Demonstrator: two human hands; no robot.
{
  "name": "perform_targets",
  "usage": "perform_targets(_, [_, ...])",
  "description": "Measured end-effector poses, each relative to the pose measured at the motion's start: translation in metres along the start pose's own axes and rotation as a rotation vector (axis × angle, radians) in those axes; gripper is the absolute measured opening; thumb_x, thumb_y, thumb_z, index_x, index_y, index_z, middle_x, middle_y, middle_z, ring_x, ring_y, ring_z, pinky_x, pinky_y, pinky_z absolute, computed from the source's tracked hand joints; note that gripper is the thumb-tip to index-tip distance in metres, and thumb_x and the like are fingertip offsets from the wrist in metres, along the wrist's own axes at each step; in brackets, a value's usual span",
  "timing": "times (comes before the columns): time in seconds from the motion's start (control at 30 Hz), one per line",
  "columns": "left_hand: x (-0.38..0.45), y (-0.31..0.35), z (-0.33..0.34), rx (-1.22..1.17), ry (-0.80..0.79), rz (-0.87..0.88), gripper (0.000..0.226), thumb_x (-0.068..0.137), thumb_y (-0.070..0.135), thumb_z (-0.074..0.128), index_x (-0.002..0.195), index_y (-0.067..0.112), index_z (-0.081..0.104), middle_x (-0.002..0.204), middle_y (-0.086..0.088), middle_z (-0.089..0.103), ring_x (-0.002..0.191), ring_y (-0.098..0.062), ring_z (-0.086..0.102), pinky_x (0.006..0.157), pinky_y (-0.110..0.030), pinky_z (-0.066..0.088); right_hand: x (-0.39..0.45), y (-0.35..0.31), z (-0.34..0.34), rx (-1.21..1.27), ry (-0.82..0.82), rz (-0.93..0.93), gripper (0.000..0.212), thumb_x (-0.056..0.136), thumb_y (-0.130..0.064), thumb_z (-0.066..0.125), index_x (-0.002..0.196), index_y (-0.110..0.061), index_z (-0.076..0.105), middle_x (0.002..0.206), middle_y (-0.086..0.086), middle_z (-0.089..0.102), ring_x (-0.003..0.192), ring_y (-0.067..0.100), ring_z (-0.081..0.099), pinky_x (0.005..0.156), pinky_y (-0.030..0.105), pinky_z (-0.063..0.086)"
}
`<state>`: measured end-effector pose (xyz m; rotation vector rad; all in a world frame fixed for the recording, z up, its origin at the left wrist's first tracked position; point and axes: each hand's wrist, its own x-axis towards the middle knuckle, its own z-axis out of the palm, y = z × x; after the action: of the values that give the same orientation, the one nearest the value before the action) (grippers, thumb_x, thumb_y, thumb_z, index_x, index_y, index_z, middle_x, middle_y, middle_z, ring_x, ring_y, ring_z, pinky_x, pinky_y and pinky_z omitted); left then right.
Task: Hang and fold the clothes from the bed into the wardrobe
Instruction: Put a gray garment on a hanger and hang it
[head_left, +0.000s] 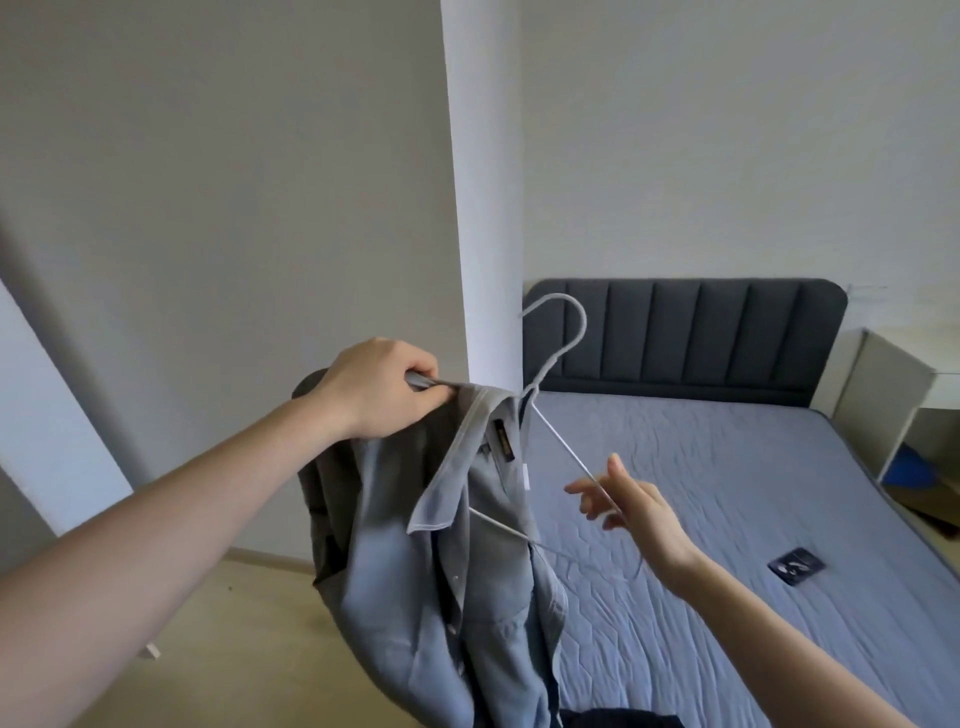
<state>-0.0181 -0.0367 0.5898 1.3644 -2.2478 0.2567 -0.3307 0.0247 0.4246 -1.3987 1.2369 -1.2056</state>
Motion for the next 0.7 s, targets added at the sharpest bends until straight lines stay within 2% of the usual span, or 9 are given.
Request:
perform_targets(0.1, [-0.006,-0.014,-0.002,-0.067,0.022,-0.051,0.036,0.078,0.061,0.057,0.074,0.026,0.061,0.066,0.014,0.06,0.065,-0.006,0.055,0.057,-0.027,0.037,-0.008,0.049,-0.003,0.16,0.107,0.333,0.063,0.11,-0.05,0.024,0.11,-0.015,0.077,0.109,0.005,0.079,0.099,0.025,0.069,0.084,0.038,0.05])
perform_targets(0.17, [-0.009,-0.018,-0.007,-0.078,0.047,-0.057,0.036,0.079,0.06,0.059,0.074,0.024,0.062,0.064,0.011,0.059,0.065,-0.009,0.055,0.056,-0.027,0.038,-0.017,0.079,0.007,0.118,0.07,0.471,0.044,0.108,-0.046,0.04,0.119,-0.016,0.071,0.12,0.004,0.076,0.106,0.025,0.069,0.086,0.038,0.052])
perform_targets(0.23, [-0.009,-0.019,-0.013,-0.069,0.062,-0.057,0.037,0.078,0.06,0.059,0.075,0.023,0.062,0.063,0.009,0.059,0.066,-0.012,0.055,0.056,-0.028,0.042,-0.021,0.093,0.025,0.078,-0.022,0.55,0.04,0.099,-0.049,0.06,0.126,-0.02,0.063,0.126,-0.001,0.07,0.107,0.019,0.067,0.08,0.032,0.054])
perform_targets(0.33, [-0.007,-0.017,-0.023,-0.056,0.055,-0.065,0.037,0.076,0.059,0.06,0.074,0.022,0.063,0.062,0.007,0.058,0.065,-0.014,0.054,0.057,-0.029,0.044,-0.014,0.088,0.056,0.098,-0.075,0.518,0.057,0.087,-0.051,0.076,0.132,-0.029,0.048,0.127,-0.006,0.061,0.105,0.008,0.063,0.073,0.023,0.052])
perform_targets(0.43, [-0.009,-0.017,-0.032,-0.056,0.045,-0.08,0.037,0.075,0.059,0.06,0.074,0.022,0.064,0.062,0.005,0.057,0.064,-0.015,0.053,0.059,-0.031,0.045,-0.003,0.084,0.08,0.08,-0.109,0.473,0.057,0.081,-0.046,0.085,0.126,-0.031,0.052,0.113,-0.013,0.074,0.098,0.002,0.067,0.077,0.022,0.05])
perform_targets(0.53, [-0.016,-0.025,-0.039,-0.075,0.007,-0.103,0.04,0.073,0.06,0.059,0.074,0.02,0.064,0.06,0.003,0.055,0.062,-0.016,0.052,0.061,-0.034,0.048,0.006,0.096,0.095,0.056,-0.109,0.39,0.021,0.081,-0.042,0.086,0.094,-0.026,0.08,0.082,-0.011,0.078,0.075,0.006,0.07,0.062,0.015,0.048])
perform_targets(0.57, [-0.019,-0.031,-0.041,-0.077,-0.003,-0.106,0.042,0.073,0.062,0.059,0.074,0.02,0.064,0.059,0.002,0.053,0.062,-0.017,0.051,0.061,-0.035,0.048,0.009,0.096,0.096,0.078,-0.081,0.362,0.017,0.082,-0.041,0.085,0.083,-0.024,0.081,0.074,-0.009,0.074,0.067,0.009,0.064,0.056,0.015,0.044])
perform_targets(0.63, [-0.027,-0.045,-0.047,-0.054,-0.014,-0.101,0.048,0.075,0.066,0.056,0.071,0.019,0.063,0.057,0.0,0.048,0.059,-0.017,0.047,0.06,-0.034,0.045,0.018,0.091,0.088,0.132,-0.006,0.331,0.025,0.082,-0.039,0.083,0.071,-0.018,0.075,0.066,-0.001,0.061,0.061,0.013,0.05,0.051,0.02,0.038])
perform_targets(0.7, [-0.039,-0.065,-0.05,0.005,-0.026,-0.095,0.054,0.081,0.071,0.051,0.058,0.023,0.054,0.055,-0.002,0.043,0.059,-0.019,0.043,0.058,-0.034,0.042,0.03,0.077,0.071,0.185,0.078,0.304,0.026,0.086,-0.033,0.081,0.072,-0.014,0.071,0.068,0.006,0.06,0.066,0.018,0.053,0.056,0.026,0.042])
